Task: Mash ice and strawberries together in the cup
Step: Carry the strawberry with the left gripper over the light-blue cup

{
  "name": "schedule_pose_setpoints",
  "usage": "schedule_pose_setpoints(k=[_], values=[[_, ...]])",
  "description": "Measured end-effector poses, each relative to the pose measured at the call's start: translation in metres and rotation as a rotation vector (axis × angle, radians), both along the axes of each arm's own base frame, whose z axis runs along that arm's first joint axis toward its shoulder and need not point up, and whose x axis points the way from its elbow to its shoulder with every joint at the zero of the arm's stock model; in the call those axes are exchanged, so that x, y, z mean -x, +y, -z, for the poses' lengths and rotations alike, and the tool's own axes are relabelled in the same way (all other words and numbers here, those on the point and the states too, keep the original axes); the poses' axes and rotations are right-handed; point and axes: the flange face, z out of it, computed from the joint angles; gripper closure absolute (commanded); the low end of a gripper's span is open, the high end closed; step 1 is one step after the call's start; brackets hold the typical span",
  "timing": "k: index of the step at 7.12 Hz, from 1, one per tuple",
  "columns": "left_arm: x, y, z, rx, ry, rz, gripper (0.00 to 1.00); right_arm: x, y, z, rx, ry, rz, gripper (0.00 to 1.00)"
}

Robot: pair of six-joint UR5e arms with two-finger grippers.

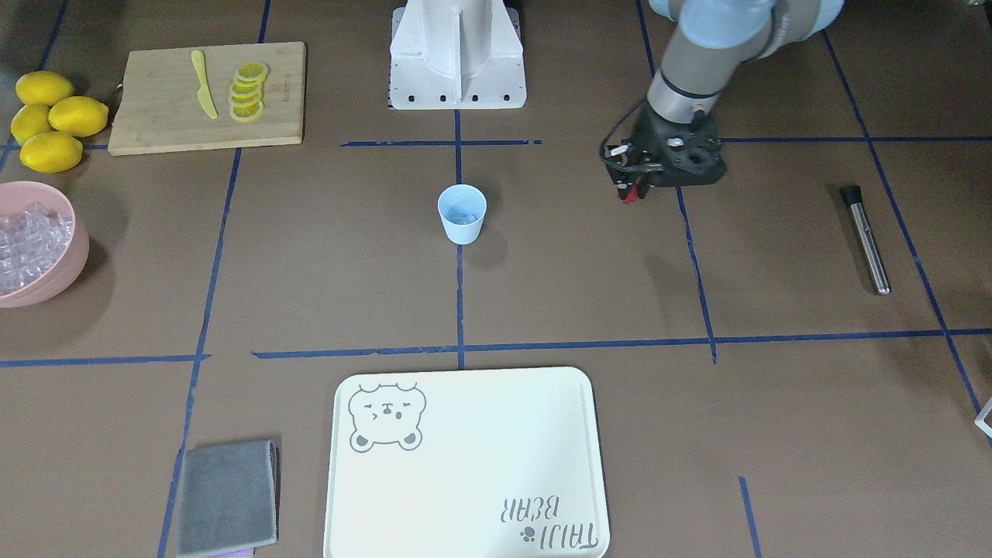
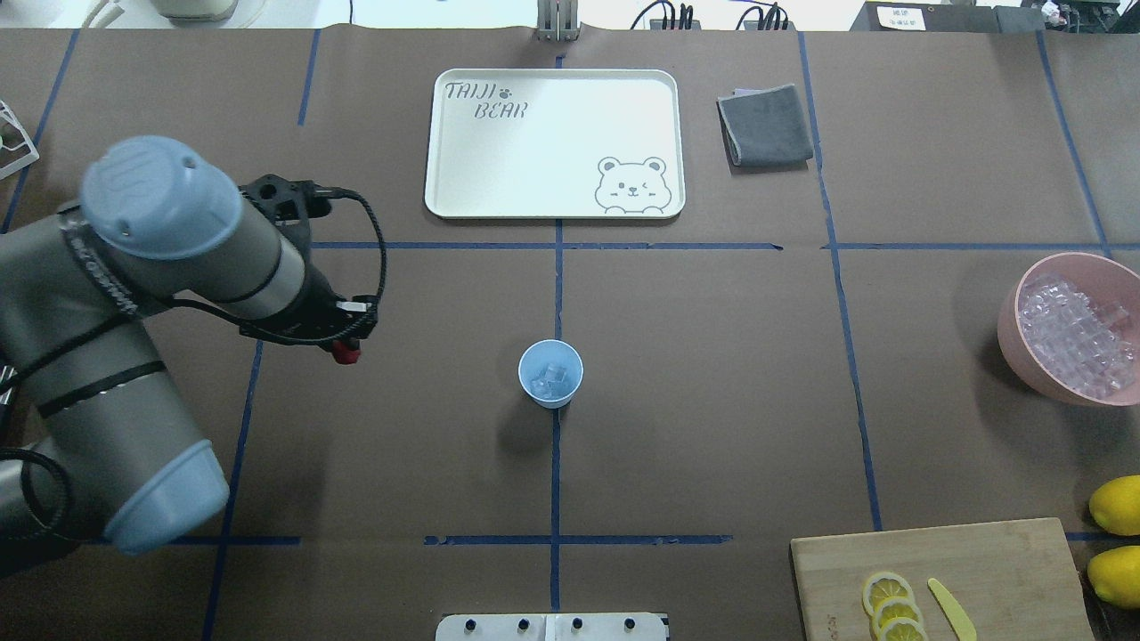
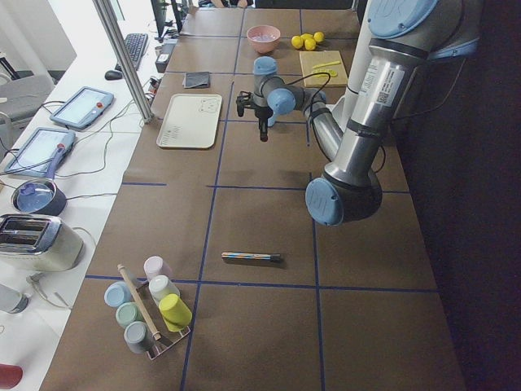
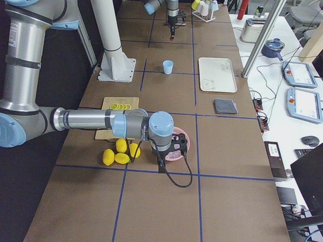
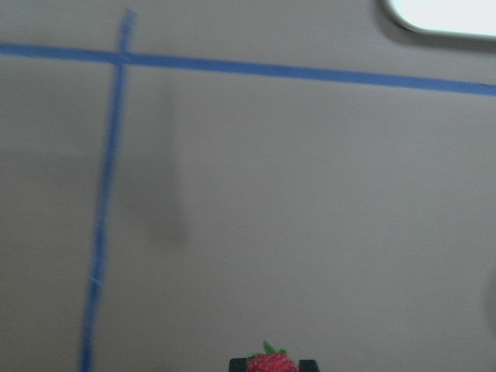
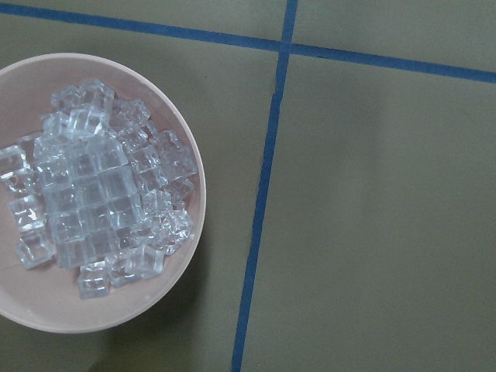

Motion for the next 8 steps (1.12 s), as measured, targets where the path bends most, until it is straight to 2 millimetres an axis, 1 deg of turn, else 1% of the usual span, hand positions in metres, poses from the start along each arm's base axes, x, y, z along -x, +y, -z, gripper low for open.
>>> schedule_pose_setpoints(k=[1,2,3,4,5,6,7,8], values=[[-0.026,0.014,0.035,0.008,-0.002,0.013,1.0,0.0,0.001,-0.001,0.002,0.0,0.0,0.0],[-0.05,0.024,0.065,0.005,0.006,0.028,1.0,0.0,0.002,-0.002,0.005,0.0,0.0,0.0],[-0.075,0.027,0.09,0.0,0.012,0.045,1.0,0.0,0.004,-0.003,0.007,0.0,0.0,0.0],[-0.098,0.025,0.114,0.01,0.018,0.064,1.0,0.0,0.005,-0.004,0.009,0.001,0.0,0.0],[-0.112,0.022,0.13,0.021,0.022,0.081,1.0,0.0,0.005,-0.005,0.011,0.001,0.001,0.0],[-0.118,0.021,0.14,0.023,0.026,0.091,0.79,0.0,0.006,-0.005,0.012,0.001,0.001,0.0],[-0.121,0.02,0.145,0.023,0.029,0.095,0.01,0.0,0.006,-0.006,0.012,0.001,0.002,0.0],[-0.122,0.02,0.146,0.021,0.029,0.095,0.0,0.0,0.006,-0.006,0.013,0.001,0.002,0.0]])
